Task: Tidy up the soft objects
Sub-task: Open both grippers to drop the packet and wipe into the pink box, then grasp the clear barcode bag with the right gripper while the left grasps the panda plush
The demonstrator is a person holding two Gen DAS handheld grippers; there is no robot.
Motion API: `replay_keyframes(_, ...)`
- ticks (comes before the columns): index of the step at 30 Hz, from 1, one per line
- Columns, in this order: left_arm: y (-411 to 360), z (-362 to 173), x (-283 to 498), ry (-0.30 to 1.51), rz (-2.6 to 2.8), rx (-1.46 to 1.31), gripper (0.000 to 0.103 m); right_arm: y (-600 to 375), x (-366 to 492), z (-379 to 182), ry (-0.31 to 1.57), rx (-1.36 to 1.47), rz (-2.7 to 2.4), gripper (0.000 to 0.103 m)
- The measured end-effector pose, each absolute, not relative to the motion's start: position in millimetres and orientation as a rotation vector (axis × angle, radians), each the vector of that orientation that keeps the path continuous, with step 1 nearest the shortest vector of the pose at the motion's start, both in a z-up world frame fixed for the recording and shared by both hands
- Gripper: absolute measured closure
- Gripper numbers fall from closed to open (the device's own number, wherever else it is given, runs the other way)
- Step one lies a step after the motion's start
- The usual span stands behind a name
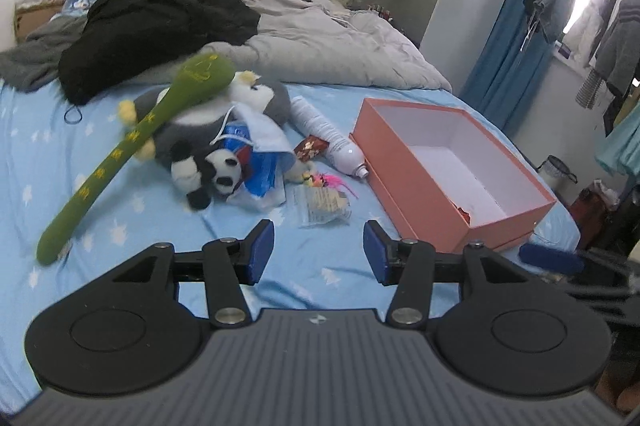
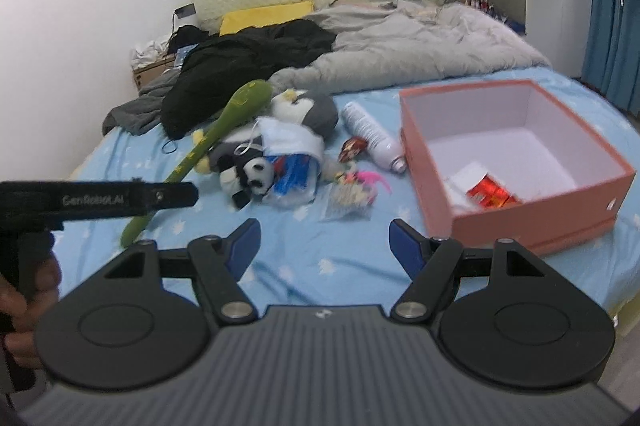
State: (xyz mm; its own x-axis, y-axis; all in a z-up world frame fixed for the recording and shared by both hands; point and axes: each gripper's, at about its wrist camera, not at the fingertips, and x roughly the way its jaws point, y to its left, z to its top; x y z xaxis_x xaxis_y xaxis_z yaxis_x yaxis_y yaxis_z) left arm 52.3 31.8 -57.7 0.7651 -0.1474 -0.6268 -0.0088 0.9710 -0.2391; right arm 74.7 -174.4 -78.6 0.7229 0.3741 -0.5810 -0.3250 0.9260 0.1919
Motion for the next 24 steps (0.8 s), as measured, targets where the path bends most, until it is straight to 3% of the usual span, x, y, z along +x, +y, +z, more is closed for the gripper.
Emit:
replay_keyframes(10, 46, -82, 31, 0.751, -0.008, -0.235, 0.047, -157, 65, -106, 0.743, 0.052, 0.424, 0.030)
replay_keyframes(24, 74, -110, 77, 0.814, 0.010, -0.256, 0.047, -142, 105, -125, 0.816, 0.068, 0.405, 0.030)
